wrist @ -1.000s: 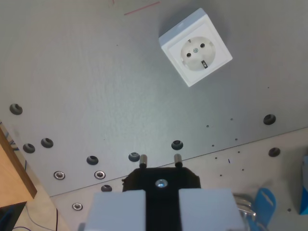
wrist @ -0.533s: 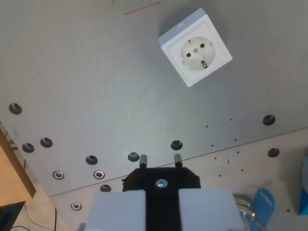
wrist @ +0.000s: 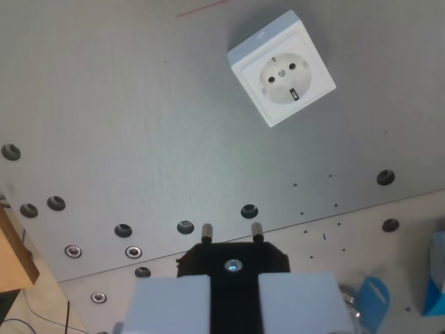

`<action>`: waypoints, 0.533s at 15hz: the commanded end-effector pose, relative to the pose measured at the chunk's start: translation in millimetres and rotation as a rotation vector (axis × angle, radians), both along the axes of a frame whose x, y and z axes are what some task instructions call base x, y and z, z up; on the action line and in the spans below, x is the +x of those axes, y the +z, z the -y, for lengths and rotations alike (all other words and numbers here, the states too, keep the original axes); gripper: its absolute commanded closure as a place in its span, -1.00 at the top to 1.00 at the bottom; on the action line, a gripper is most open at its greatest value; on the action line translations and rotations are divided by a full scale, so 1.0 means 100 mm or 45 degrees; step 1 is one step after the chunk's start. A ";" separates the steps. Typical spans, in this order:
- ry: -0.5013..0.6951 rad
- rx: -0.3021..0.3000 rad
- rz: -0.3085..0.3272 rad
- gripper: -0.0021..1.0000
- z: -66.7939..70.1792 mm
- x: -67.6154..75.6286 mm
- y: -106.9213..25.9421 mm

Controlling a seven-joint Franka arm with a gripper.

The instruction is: Move above the white socket

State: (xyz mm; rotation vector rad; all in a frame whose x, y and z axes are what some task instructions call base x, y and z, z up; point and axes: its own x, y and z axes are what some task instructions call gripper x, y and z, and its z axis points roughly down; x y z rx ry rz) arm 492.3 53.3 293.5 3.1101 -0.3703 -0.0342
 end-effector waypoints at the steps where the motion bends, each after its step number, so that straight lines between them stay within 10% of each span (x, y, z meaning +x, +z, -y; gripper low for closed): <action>1: 0.126 0.008 0.086 -1.00 0.07 -0.02 -0.12; 8: 0.255 -0.003 0.101 -1.00 0.15 -0.04 -0.36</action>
